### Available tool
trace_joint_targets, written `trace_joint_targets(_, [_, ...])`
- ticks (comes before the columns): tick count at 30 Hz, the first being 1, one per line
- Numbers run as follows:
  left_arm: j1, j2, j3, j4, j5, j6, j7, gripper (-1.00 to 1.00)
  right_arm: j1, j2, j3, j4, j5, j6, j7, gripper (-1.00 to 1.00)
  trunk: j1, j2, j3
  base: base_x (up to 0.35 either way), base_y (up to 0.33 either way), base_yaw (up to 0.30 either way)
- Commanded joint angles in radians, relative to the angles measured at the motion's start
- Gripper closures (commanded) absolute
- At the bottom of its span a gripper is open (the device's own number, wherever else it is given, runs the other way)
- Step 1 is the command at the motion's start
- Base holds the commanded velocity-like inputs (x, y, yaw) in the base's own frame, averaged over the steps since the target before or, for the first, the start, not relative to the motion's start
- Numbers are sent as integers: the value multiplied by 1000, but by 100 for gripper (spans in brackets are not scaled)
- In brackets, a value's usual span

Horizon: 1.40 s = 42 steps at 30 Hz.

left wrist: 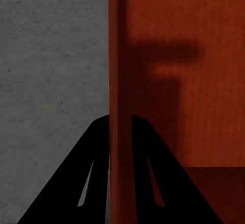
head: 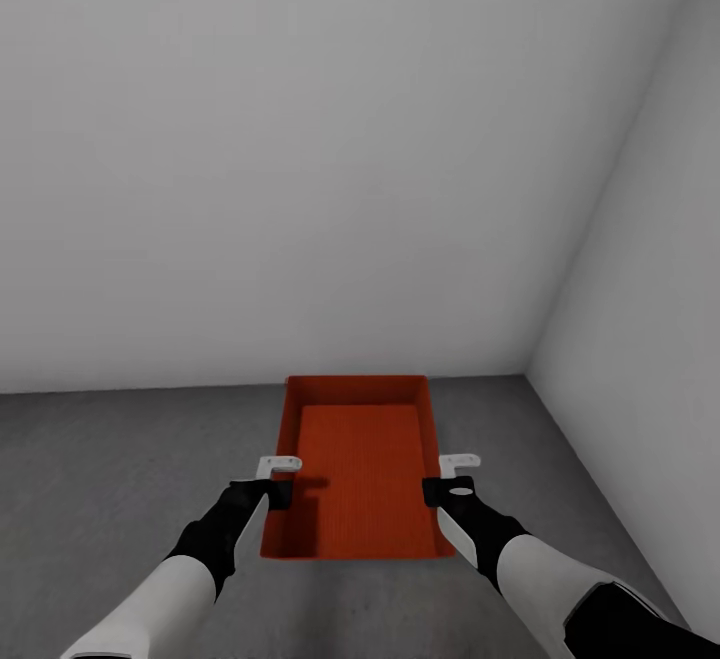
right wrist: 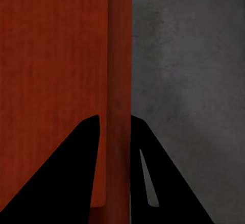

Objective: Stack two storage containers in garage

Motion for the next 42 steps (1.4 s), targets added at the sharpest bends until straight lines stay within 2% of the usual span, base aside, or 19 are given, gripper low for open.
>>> trace_joint_targets(1, [-1,-12,-2,-3,-23,-33,9,100,0,0,13,2,-16,29,-9,100,4,-9,-6,0,0,0])
trace_joint_targets(42, [-1,-12,-2,-3,-23,-33,10,100,0,2,13,3,-16,29,-9,100,161,-296,-201,0,0,0])
